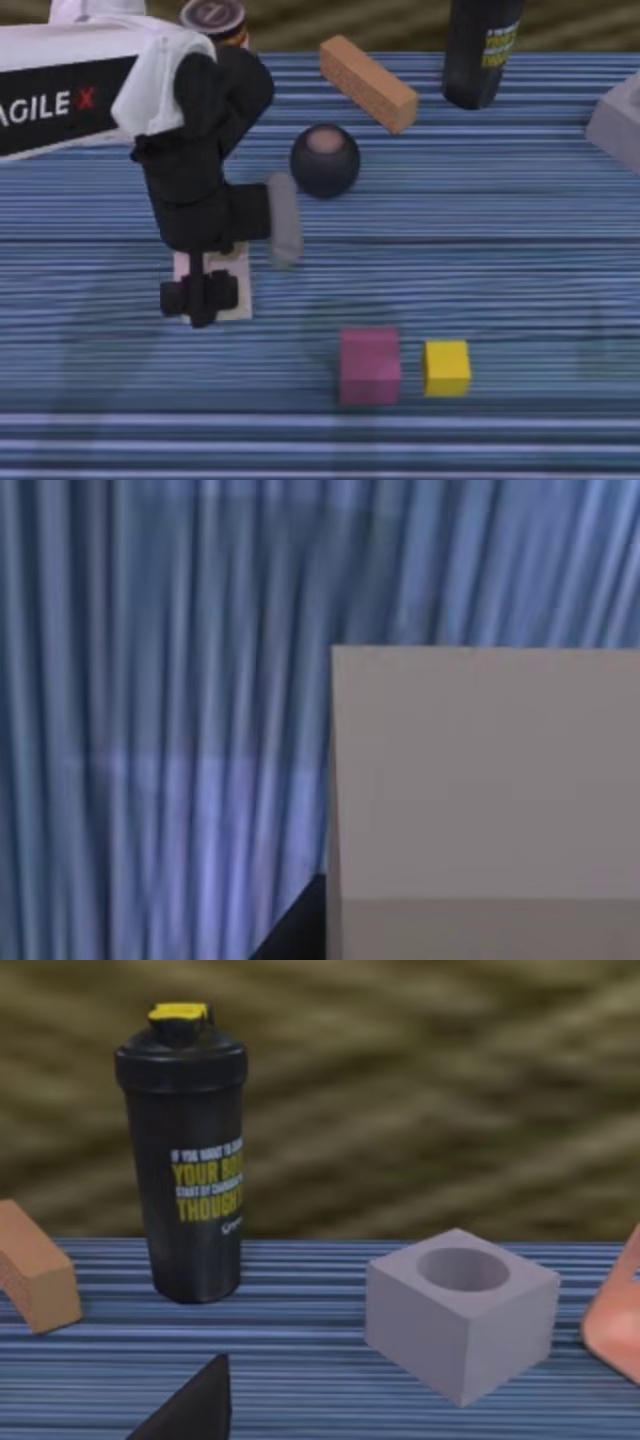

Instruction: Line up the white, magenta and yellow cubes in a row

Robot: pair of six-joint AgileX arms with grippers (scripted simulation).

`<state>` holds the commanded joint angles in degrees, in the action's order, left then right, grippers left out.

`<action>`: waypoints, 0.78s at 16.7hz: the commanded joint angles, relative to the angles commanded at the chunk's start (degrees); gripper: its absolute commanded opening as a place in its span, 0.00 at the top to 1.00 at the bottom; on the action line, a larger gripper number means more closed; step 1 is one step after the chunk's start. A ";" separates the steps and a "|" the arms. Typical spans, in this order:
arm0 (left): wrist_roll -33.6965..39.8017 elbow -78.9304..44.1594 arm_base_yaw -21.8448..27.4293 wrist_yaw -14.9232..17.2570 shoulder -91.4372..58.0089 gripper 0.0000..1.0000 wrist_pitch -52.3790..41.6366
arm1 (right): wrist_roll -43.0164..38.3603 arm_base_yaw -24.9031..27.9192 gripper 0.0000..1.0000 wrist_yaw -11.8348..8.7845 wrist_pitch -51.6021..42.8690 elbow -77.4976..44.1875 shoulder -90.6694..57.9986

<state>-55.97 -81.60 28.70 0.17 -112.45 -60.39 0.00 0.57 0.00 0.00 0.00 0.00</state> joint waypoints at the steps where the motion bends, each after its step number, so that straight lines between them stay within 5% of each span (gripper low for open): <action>1: 0.35 2.80 1.90 -0.03 2.27 1.00 0.70 | 0.00 0.00 0.00 0.00 0.00 0.00 0.00; 4: 1.02 7.53 5.65 -0.14 6.74 1.00 2.18 | 0.00 0.00 0.00 0.00 0.00 0.00 0.00; 13: 1.27 11.20 5.97 -0.11 3.92 1.00 8.69 | 0.00 0.00 0.00 0.00 0.00 0.00 0.00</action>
<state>-54.70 -70.40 34.66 0.06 -108.53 -51.69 0.00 0.57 0.00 0.00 0.00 0.00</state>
